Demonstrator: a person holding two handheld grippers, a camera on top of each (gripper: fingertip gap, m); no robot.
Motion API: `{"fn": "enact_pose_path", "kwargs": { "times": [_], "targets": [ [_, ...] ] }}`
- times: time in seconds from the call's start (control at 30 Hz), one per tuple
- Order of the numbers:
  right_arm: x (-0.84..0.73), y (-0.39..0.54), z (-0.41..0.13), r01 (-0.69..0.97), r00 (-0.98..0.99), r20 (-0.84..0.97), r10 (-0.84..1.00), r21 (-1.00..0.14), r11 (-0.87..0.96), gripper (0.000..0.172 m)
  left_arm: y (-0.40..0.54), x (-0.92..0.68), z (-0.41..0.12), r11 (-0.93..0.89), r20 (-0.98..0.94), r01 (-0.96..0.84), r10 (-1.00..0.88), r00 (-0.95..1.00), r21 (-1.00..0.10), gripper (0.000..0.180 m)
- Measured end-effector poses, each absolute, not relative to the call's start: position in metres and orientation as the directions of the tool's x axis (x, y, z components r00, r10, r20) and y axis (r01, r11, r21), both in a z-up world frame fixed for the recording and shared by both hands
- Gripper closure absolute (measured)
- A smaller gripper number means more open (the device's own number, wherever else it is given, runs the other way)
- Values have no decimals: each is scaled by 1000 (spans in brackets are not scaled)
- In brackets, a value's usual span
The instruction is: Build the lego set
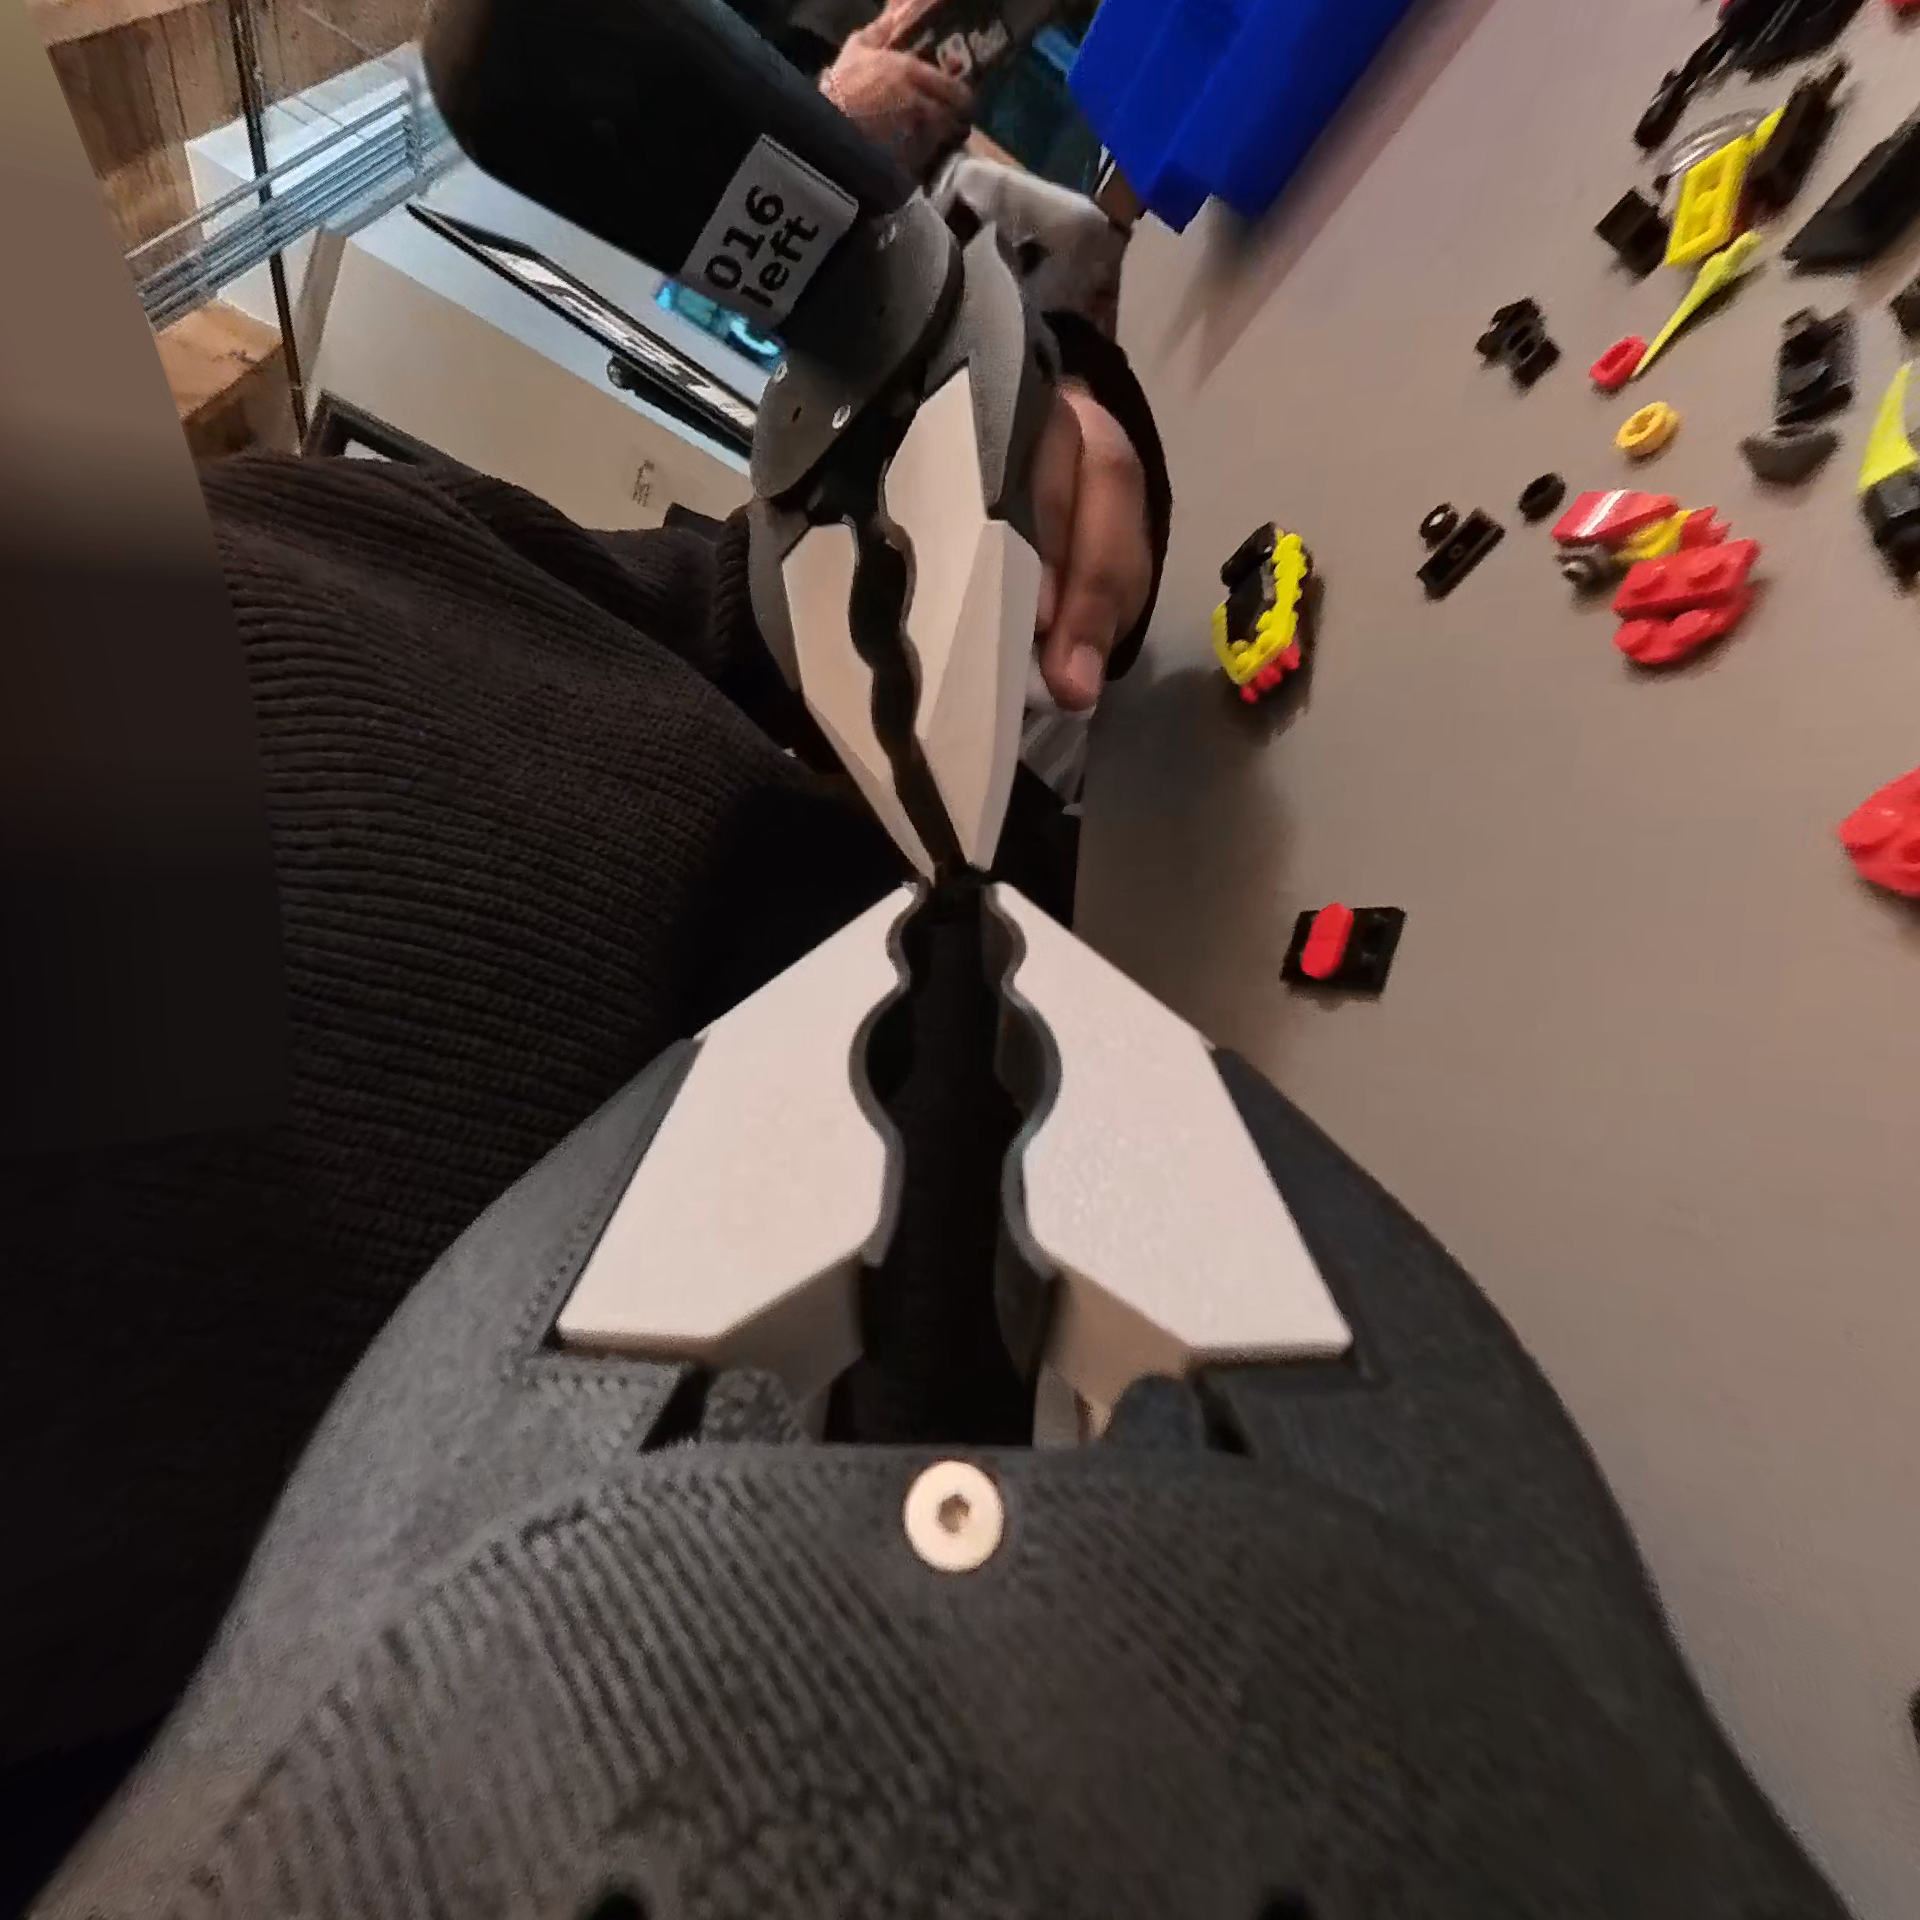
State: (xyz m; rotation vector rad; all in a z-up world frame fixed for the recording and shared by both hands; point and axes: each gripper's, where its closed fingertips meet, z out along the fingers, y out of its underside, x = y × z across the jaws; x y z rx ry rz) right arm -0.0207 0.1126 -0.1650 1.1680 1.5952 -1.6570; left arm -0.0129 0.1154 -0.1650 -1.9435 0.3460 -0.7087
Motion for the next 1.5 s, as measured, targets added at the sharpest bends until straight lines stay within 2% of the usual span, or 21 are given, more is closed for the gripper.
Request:
{"fn": "enact_pose_path", "kwargs": {
  "times": [0.1,0.17,0.23,0.33,0.43,0.5,0.67,0.9,1.5],
  "targets": [
    [-28,118,-168,825,-500,-827,256,-545,-150,162,119,-20,-167,-491,386,126,-475,791,-862,178],
    [-39,127,-172,760,-551,-739,389,-636,-133,161,123,-28,-170,-520,452,198,-423,786,-831,178],
    [-49,138,-179,667,-604,-576,551,-744,-47,157,126,-37,-173,-553,553,309,-351,756,-774,178],
    [-58,152,-190,556,-636,-311,706,-819,140,152,132,-52,-172,-564,739,528,-243,628,-635,178],
    [-68,158,-188,449,-629,-71,774,-846,288,151,136,-67,-174,-534,836,667,-158,525,-519,178],
    [-73,160,-180,364,-612,96,785,-847,388,151,136,-71,-179,-534,841,679,-122,528,-504,178],
    [-74,151,-173,186,-595,434,677,-745,641,161,137,-67,-185,-550,880,715,-80,468,-430,179],
    [-71,141,-187,152,-629,525,573,-640,753,158,136,-71,-186,-542,922,763,-60,383,-353,179],
    [-66,134,-192,162,-668,487,563,-644,748,165,135,-60,-189,-582,908,722,-71,413,-374,179]
  ]
}}
